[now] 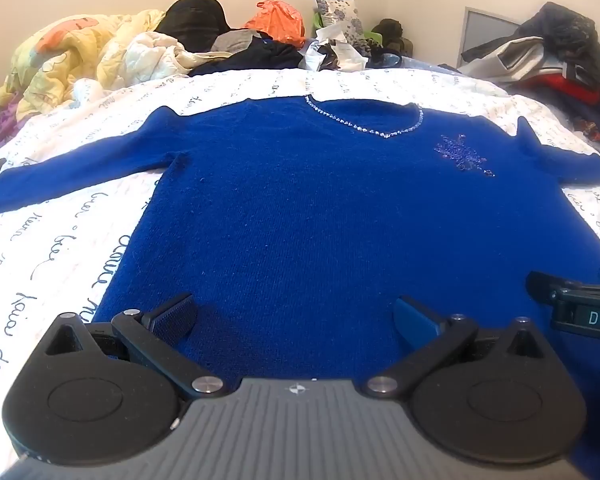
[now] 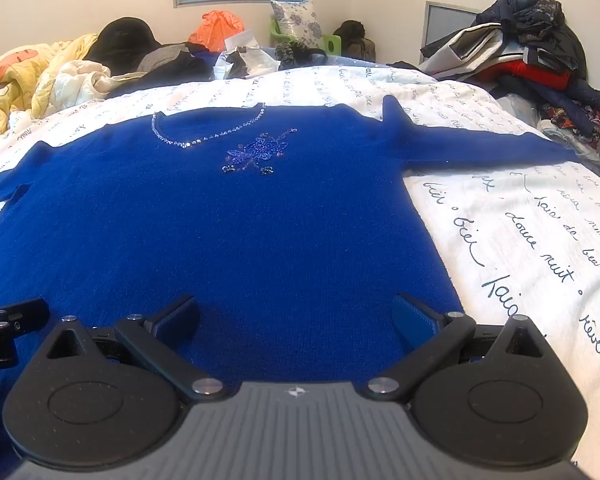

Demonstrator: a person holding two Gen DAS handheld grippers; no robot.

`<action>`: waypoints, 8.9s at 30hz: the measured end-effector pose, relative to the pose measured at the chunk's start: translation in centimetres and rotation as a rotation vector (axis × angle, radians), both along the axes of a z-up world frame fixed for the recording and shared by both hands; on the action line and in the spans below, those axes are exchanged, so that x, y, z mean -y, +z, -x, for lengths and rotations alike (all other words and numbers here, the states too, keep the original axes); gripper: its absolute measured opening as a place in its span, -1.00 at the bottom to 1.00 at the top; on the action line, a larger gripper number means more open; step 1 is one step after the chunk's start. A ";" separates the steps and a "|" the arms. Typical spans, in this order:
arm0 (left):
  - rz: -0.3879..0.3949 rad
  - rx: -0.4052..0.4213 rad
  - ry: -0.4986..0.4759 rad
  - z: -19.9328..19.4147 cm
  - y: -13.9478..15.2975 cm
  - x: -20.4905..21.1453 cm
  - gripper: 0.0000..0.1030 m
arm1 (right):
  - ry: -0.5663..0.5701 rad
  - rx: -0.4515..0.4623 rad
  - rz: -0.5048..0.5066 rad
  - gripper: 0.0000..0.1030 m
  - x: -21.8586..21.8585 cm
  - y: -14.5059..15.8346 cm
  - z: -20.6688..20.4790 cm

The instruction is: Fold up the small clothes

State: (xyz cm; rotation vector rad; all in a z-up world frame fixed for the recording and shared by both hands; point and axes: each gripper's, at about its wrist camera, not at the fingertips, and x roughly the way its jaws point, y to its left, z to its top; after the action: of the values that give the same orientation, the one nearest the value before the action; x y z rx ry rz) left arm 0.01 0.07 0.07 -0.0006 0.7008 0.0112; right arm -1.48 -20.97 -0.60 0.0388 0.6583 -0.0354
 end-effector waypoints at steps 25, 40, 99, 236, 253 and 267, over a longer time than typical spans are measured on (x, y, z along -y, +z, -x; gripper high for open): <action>-0.007 0.002 0.007 0.2 0.0 0.3 1.00 | 0.000 0.000 0.002 1.00 -0.1 0.0 0.0; -0.002 0.010 0.006 0.3 0.0 0.2 1.00 | 0.000 0.000 0.001 1.00 -0.1 0.0 0.0; -0.002 0.014 0.009 0.7 0.0 0.2 1.00 | -0.405 0.153 -0.991 0.98 38.7 3.5 -9.7; 0.282 0.267 0.018 -14.8 10.8 -8.9 -0.95 | 0.209 0.049 -0.167 0.97 5.3 0.5 -21.4; 0.241 0.154 -0.132 -8.3 0.8 -2.0 1.00 | 0.233 -0.079 -0.573 0.97 6.4 3.1 -21.7; 0.369 0.133 -0.051 -8.9 0.6 -4.2 1.00 | 0.402 -0.357 -0.484 -0.87 -2.4 2.4 -25.7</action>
State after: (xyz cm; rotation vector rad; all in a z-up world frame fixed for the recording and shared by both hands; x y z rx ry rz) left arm 8.91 4.27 0.69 -0.3350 0.5612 -0.1657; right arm 24.23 -18.53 1.81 0.3723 1.0093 0.5155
